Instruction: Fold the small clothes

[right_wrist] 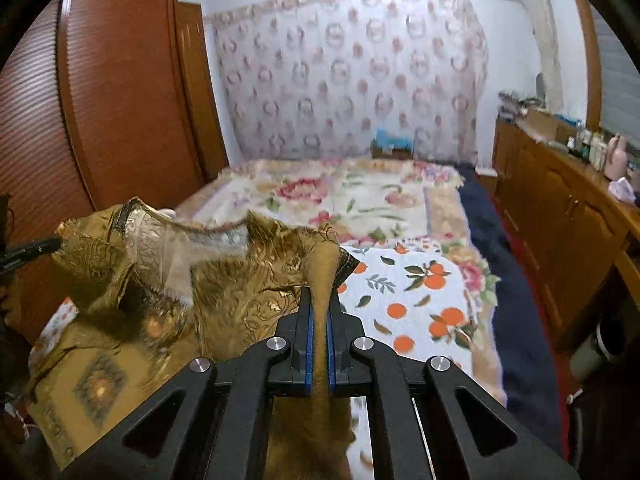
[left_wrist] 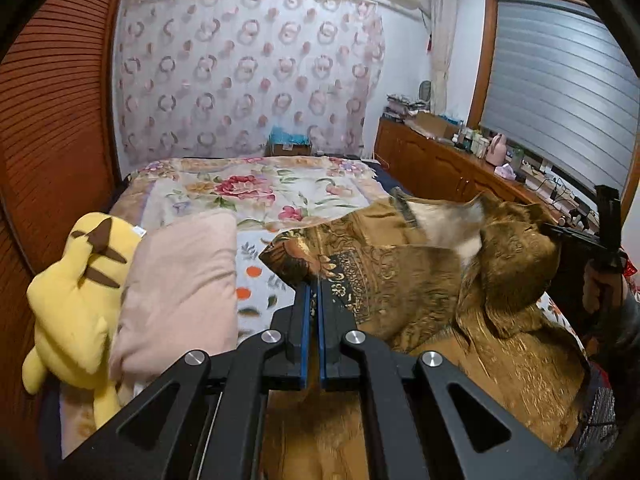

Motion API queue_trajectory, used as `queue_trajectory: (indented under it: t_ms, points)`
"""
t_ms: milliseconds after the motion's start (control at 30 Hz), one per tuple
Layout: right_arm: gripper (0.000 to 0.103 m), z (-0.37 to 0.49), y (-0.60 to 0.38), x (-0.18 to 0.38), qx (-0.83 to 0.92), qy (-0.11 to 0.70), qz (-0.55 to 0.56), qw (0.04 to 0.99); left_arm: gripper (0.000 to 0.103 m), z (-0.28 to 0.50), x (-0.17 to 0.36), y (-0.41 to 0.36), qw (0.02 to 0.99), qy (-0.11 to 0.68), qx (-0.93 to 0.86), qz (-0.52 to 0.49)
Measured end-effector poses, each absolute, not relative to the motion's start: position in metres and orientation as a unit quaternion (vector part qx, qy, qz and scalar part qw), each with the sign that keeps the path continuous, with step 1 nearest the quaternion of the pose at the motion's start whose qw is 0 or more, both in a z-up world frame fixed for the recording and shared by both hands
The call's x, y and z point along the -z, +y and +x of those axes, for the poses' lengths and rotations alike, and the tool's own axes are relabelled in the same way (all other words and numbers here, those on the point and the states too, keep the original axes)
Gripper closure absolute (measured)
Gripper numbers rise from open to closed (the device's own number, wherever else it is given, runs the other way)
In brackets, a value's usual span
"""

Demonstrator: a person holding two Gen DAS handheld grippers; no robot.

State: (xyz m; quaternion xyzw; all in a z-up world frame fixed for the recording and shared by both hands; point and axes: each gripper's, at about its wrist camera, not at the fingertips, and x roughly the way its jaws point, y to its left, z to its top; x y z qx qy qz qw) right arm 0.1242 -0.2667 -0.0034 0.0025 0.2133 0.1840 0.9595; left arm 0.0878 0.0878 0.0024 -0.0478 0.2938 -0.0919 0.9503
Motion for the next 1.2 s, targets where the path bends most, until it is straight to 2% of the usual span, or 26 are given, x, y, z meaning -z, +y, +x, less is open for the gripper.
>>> queue_trajectory:
  t_ms: [233, 367, 533, 600, 667, 767, 833, 933, 967, 1033, 1100, 1200]
  points:
    - [0.098, 0.049, -0.285, 0.033, -0.192, 0.196, 0.013, 0.962, 0.099, 0.027, 0.022, 0.097, 0.953, 0.285, 0.082, -0.061]
    - [0.098, 0.016, -0.288, 0.058, -0.187, 0.212, 0.022, 0.959, 0.099, -0.009, 0.03, 0.098, 0.954, 0.28, 0.084, -0.067]
    - [0.098, -0.027, -0.296, 0.059, -0.201, 0.242, 0.03, 0.949, 0.099, -0.037, 0.038, 0.094, 0.948, 0.292, 0.118, -0.058]
    - [0.098, -0.037, -0.293, 0.057, -0.192, 0.259, 0.0, 0.947, 0.099, -0.044, 0.035, 0.092, 0.949, 0.283, 0.128, -0.047]
    - [0.098, -0.043, -0.294, 0.056, -0.192, 0.268, -0.015, 0.944, 0.094, -0.055, 0.035, 0.088, 0.952, 0.277, 0.124, -0.035]
    - [0.093, -0.053, -0.296, 0.05, -0.188, 0.266, -0.037, 0.945, 0.078, -0.056, 0.034, 0.088, 0.954, 0.281, 0.105, -0.026]
    - [0.092, -0.058, -0.292, 0.044, -0.196, 0.256, -0.056, 0.945, 0.06, -0.053, 0.034, 0.091, 0.954, 0.282, 0.1, -0.029]
    - [0.088, -0.063, -0.292, 0.041, -0.199, 0.245, -0.054, 0.947, 0.056, -0.049, 0.034, 0.095, 0.954, 0.283, 0.094, -0.026]
    - [0.086, -0.063, -0.293, 0.039, -0.195, 0.243, -0.055, 0.948, 0.052, -0.045, 0.034, 0.096, 0.953, 0.287, 0.091, -0.026]
    - [0.08, -0.069, -0.289, 0.044, -0.187, 0.242, -0.057, 0.95, 0.034, -0.04, 0.035, 0.099, 0.952, 0.293, 0.084, -0.028]
    - [0.08, -0.069, -0.288, 0.041, -0.186, 0.238, -0.06, 0.951, 0.027, -0.038, 0.035, 0.1, 0.953, 0.291, 0.078, -0.025]
    - [0.079, -0.072, -0.276, 0.045, -0.183, 0.229, -0.064, 0.954, 0.026, -0.03, 0.035, 0.104, 0.953, 0.294, 0.073, -0.028]
